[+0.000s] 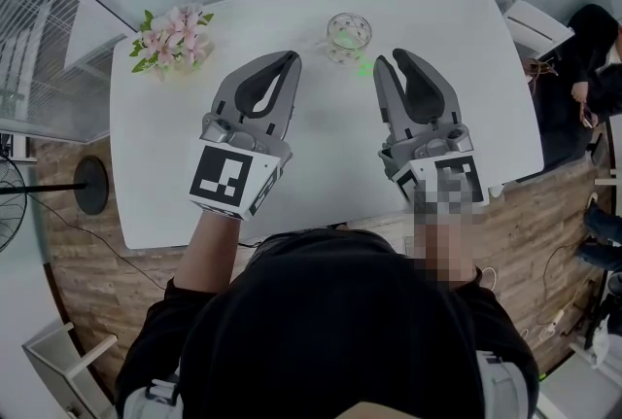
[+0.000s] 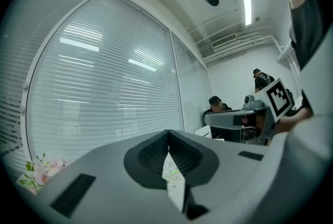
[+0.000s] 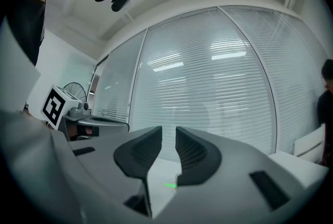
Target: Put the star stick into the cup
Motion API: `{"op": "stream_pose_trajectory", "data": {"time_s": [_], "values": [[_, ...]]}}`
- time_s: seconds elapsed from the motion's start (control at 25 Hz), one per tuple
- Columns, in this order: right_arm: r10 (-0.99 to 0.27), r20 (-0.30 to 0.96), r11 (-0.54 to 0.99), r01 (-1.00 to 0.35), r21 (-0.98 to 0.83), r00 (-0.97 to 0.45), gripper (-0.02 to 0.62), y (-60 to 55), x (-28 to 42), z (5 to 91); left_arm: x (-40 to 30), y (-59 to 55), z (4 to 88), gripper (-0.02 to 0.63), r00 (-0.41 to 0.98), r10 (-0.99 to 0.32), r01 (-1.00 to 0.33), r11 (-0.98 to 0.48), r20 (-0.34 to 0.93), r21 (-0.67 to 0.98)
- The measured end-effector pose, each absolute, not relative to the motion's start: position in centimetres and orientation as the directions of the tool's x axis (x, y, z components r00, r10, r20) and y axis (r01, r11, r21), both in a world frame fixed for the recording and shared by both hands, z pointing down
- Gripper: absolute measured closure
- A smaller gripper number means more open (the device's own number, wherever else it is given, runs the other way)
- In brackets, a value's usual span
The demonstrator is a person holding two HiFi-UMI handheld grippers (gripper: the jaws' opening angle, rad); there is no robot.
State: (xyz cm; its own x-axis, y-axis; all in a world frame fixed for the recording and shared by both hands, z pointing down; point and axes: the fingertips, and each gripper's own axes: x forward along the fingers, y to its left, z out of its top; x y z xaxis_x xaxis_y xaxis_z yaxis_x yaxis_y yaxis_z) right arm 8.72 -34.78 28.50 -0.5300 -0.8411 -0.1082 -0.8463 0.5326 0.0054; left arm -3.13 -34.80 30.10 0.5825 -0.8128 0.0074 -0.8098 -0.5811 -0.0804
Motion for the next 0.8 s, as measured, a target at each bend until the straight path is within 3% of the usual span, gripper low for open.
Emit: {"op": "stream_pose_trajectory", "data": {"time_s": [0.52,0.8], "values": [[-0.848,-0.103,0.521,-0.853,0.016,-0.520,0.589,-34.36,8.94,27.81,-3.24,-34.43,29.63,0.592,0.584,-0.812,-0.809,-0.582,0.006,-0.083],[-0.847,-0.102,0.524,-0.851,0.002,-0.522,0.589,-34.26,9.16,27.88,-3.13,-34.45,29.63,0.592,0.585,-0.811,-0.807,-0.584,0.008,-0.087]]}}
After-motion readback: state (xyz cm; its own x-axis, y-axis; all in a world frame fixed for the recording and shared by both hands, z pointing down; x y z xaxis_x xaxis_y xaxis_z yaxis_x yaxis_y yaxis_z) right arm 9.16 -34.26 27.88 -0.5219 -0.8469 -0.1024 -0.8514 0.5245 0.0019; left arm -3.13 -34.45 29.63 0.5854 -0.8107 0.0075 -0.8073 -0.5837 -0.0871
